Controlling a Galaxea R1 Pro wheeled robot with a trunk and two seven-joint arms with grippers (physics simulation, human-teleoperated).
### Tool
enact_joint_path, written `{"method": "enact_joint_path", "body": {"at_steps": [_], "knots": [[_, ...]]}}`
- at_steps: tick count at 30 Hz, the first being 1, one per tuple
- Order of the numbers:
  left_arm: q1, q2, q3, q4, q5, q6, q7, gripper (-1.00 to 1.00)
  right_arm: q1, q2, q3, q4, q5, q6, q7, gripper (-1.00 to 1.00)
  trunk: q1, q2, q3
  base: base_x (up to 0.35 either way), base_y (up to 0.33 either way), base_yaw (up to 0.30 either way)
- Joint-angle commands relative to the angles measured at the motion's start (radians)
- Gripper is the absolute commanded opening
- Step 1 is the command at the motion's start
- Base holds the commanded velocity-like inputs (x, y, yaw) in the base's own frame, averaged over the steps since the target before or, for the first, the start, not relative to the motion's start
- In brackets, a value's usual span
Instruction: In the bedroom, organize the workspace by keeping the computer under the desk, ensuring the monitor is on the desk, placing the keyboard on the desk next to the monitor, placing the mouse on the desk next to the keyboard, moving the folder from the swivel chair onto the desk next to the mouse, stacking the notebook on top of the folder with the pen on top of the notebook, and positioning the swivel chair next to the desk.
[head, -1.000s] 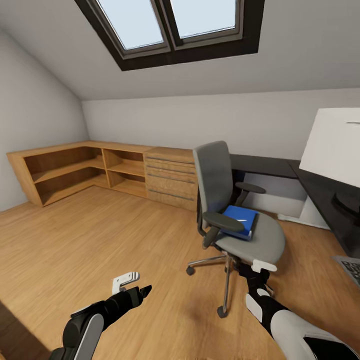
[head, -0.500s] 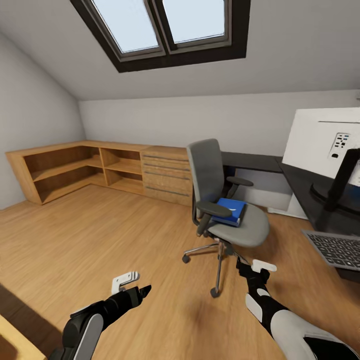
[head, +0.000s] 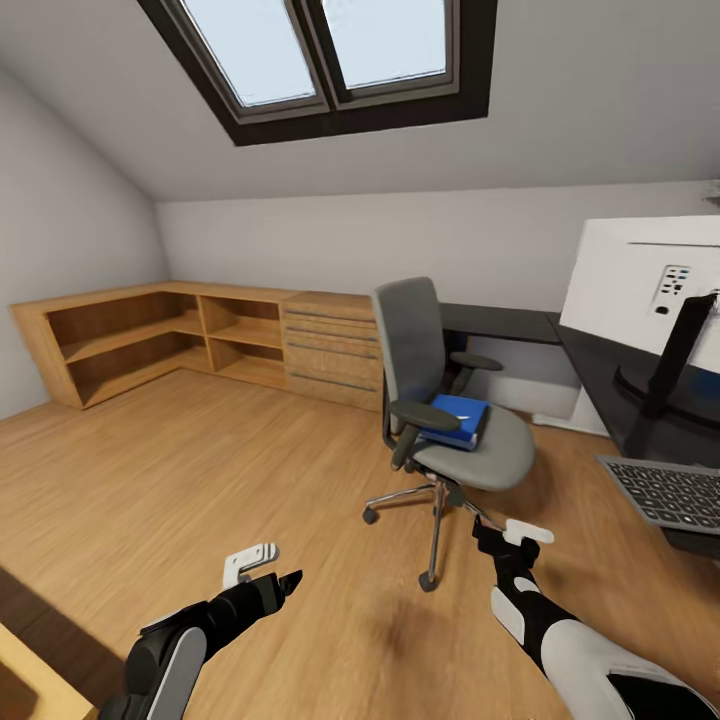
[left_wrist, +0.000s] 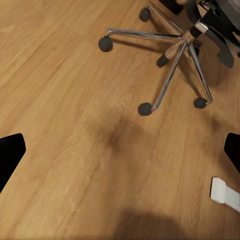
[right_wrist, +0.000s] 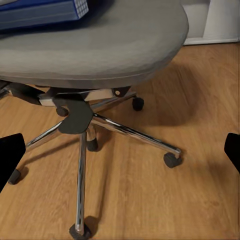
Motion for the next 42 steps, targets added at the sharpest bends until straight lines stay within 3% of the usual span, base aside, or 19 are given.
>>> {"method": "enact_joint_path", "body": {"at_steps": [1,12,24,42], "knots": [[0.0,0.0,0.0,-0.001,0.01,0.004,0.009,1.0,-0.001,0.0,0.001,0.001,-0.01,-0.005,0.003,1.0,0.0,0.0,0.0,0.0,0.0,-0.192],[0.0,0.0,0.0,-0.001,0.01,0.003,0.009,1.0,-0.001,0.0,0.001,0.001,-0.01,-0.005,0.003,1.0,0.0,0.0,0.01,0.0,0.017,-0.243],[0.0,-0.001,-0.001,-0.001,0.01,0.003,0.009,1.0,-0.001,0.0,0.001,0.001,-0.009,-0.005,0.003,1.0,0.0,0.0,0.018,0.078,0.217,-0.249],[0.0,0.0,0.0,-0.001,0.01,0.004,0.01,1.0,-0.001,0.0,0.001,0.0,-0.01,-0.004,0.003,1.0,0.0,0.0,0.018,0.026,0.025,-0.033]]}}
